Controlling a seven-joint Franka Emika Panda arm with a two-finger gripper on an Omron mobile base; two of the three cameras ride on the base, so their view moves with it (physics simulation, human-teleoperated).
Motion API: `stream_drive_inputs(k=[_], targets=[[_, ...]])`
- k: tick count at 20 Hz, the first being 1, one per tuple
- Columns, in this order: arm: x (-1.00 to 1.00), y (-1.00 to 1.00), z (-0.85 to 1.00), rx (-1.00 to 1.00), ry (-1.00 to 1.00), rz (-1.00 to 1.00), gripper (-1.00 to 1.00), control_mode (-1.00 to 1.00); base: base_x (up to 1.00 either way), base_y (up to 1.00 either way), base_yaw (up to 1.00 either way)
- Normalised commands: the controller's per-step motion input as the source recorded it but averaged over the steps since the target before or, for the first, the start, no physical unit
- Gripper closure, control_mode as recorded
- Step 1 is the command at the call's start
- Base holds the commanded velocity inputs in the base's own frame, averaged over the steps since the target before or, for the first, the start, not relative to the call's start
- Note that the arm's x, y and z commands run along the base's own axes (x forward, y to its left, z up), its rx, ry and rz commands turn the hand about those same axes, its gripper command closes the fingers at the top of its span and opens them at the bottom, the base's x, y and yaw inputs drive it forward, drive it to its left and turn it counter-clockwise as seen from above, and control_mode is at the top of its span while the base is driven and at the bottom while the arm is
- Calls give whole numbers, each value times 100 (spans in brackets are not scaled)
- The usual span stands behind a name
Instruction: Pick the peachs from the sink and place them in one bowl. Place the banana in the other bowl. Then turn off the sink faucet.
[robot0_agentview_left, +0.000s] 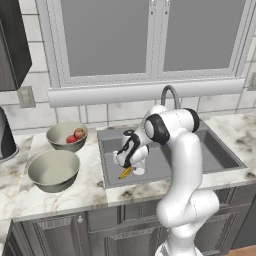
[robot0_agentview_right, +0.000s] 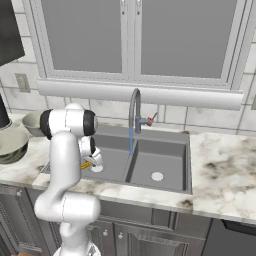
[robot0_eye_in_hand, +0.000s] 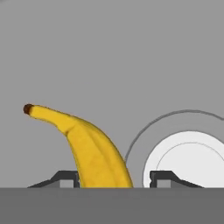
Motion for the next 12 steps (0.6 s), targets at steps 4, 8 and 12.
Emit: stream_drive_inputs(k=[4,8,12], targets=[[0,0,0,0,0,0,100,-100,0,0,0],[0,-1,16,0,0,0,100,-100,0,0,0],[-1,-10,54,0,-1,0,100,-100,0,0,0]])
